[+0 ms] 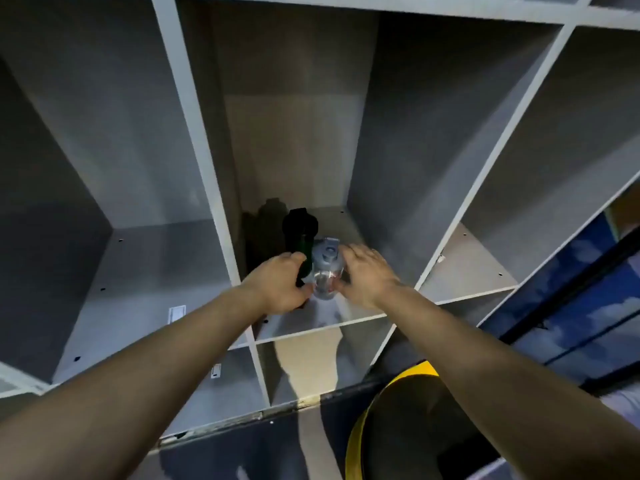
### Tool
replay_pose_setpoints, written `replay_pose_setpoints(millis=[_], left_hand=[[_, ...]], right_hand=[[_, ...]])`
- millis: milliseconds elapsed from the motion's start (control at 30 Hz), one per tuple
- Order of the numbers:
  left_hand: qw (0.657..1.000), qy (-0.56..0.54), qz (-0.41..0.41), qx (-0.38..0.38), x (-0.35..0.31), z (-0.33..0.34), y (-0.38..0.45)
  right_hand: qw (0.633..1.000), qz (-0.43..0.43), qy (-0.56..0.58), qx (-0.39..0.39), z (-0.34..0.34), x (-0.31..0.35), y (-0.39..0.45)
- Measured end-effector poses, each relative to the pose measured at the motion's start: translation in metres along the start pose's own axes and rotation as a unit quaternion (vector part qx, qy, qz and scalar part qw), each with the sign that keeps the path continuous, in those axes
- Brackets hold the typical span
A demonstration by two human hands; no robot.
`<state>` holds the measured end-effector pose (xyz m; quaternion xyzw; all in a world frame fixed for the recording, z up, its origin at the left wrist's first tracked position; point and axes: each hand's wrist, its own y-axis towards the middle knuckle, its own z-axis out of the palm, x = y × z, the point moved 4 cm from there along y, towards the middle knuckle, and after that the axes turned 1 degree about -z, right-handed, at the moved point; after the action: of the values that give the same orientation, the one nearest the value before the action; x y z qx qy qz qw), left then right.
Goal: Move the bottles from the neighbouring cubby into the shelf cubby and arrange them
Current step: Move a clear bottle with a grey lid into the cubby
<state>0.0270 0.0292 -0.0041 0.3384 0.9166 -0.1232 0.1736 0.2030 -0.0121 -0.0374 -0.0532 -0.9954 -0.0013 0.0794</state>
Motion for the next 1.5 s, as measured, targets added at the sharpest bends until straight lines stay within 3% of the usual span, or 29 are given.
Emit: replay_pose_setpoints(millis=[200, 333, 467, 600, 767, 1100, 1300, 1500], left_hand=[[0.977, -0.145, -0.127, 0.086, 0.019, 0.026, 0.054], [0.937, -0.272, -0.208, 0.071, 0.029, 0.026, 0.084], [0.896, -0.363, -0.253, 0.043, 0.040, 0.030, 0.099], [0.886, -0.378, -0.268, 0.026, 0.043, 0.029, 0.101], [0.888, -0.385, -0.252, 0.007, 0.026, 0.010, 0.094], [0.894, -0.418, -0.159, -0.013, -0.026, -0.044, 0.039], [0.907, -0.412, -0.086, -0.014, -0.008, -0.078, -0.039], [0.912, -0.405, -0.040, -0.046, 0.057, -0.121, -0.134]], right_hand=[[0.991, 0.067, 0.067, 0.092, 0.036, -0.025, 0.072], [0.987, 0.063, 0.070, 0.130, 0.057, -0.037, 0.108], [0.986, 0.066, 0.113, 0.103, 0.077, -0.041, 0.117], [0.986, 0.064, 0.122, 0.090, 0.076, -0.042, 0.114], [0.989, 0.032, 0.117, 0.082, 0.037, -0.046, 0.098], [0.994, -0.058, 0.092, 0.003, -0.106, -0.003, 0.037], [0.992, -0.103, 0.051, -0.042, -0.152, 0.073, -0.021], [0.988, -0.120, 0.062, -0.081, -0.161, 0.192, -0.069]])
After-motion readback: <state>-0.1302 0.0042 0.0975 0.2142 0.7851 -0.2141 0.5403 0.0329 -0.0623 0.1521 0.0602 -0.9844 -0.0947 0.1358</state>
